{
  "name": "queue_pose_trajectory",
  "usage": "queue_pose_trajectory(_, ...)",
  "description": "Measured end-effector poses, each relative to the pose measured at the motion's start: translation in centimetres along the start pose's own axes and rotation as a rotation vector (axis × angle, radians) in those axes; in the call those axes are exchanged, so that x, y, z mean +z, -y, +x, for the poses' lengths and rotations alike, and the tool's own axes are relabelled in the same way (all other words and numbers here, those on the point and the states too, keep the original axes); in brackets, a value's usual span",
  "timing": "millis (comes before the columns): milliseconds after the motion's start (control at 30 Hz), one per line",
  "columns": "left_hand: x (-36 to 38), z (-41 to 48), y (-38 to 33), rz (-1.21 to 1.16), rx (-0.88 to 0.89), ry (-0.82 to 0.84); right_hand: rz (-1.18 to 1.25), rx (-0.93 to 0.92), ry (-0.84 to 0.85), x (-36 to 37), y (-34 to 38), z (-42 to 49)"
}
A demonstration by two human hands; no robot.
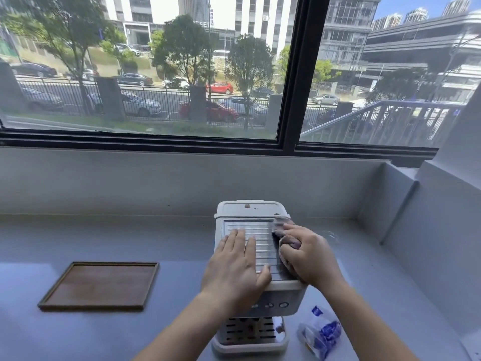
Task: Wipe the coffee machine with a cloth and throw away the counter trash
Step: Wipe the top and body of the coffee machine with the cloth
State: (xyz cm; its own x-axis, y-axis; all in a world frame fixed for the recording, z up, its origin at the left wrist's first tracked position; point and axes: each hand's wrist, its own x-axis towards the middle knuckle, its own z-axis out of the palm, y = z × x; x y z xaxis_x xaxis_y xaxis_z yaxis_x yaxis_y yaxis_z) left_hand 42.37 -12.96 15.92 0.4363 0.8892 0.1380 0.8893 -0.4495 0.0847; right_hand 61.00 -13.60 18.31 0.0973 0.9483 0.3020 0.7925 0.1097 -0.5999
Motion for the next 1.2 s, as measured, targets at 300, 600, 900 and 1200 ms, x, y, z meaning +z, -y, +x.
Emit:
queue_pose_trajectory(300,0.1,0.1,-0.1,-0.026,-0.024,-0.025,-0.039,0.003,-0.013,0.2,-0.4,0.5)
queue_pose_trajectory(600,0.2,0.1,-0.3,-0.023,-0.043,-0.034,-0.126,-0.099,0.005,1.0,-1.1,2.6)
queue_pose_trajectory(900,0.3,0.0,-0.2,-0.027,-0.047,-0.058,-0.249,-0.147,0.051,1.8,-0.7,5.3)
queue_pose_trajectory(1200,0.3,-0.1,-0.2,-0.033,-0.053,-0.073,-0.28,-0.296,0.145,2.8,0.1,5.9)
